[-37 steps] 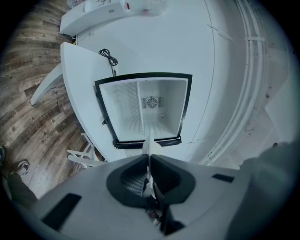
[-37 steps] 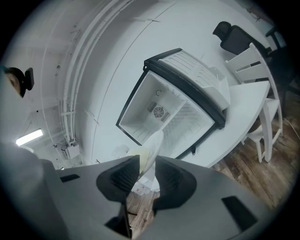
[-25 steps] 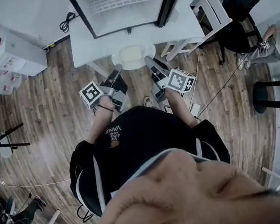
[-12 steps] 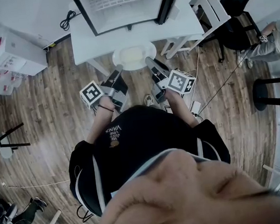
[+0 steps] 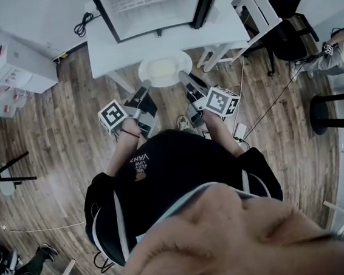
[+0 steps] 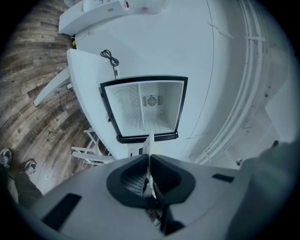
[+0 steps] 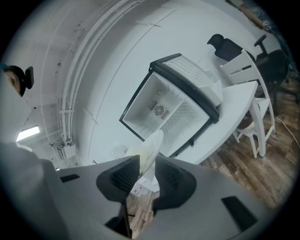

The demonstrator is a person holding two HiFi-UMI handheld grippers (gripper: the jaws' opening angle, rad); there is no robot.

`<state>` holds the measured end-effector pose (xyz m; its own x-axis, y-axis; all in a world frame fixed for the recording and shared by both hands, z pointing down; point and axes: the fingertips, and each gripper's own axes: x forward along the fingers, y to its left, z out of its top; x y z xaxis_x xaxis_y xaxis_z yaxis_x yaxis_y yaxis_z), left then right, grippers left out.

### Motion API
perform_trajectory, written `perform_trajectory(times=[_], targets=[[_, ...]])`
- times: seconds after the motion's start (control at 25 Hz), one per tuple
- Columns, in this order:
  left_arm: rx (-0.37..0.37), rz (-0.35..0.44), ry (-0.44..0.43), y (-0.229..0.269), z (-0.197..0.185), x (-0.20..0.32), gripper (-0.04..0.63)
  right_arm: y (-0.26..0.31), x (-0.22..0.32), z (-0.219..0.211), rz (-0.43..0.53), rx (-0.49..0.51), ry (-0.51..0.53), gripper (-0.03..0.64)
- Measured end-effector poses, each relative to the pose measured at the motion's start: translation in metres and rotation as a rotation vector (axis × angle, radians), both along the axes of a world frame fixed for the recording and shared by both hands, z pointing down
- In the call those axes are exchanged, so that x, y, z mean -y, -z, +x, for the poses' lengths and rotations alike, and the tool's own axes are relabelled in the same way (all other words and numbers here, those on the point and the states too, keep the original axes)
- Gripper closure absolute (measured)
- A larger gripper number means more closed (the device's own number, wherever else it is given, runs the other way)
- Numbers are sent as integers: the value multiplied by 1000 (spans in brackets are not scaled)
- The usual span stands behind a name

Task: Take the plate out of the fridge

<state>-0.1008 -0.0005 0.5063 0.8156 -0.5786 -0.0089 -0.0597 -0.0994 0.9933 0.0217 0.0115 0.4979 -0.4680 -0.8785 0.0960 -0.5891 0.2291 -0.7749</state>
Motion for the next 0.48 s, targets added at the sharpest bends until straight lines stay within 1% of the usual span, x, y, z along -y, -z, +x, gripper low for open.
perform_trajectory(times=[0.2, 0.36, 0.48], targets=[[-4, -6, -4, -1, 1, 0, 563, -2, 0, 3, -5, -13, -9, 508], [-7, -5, -4, -1, 1, 0, 563, 0, -1, 1, -4, -4, -8, 508], [-8, -4, -3, -1, 1, -1, 563, -3, -1, 4, -6, -25, -15, 508]])
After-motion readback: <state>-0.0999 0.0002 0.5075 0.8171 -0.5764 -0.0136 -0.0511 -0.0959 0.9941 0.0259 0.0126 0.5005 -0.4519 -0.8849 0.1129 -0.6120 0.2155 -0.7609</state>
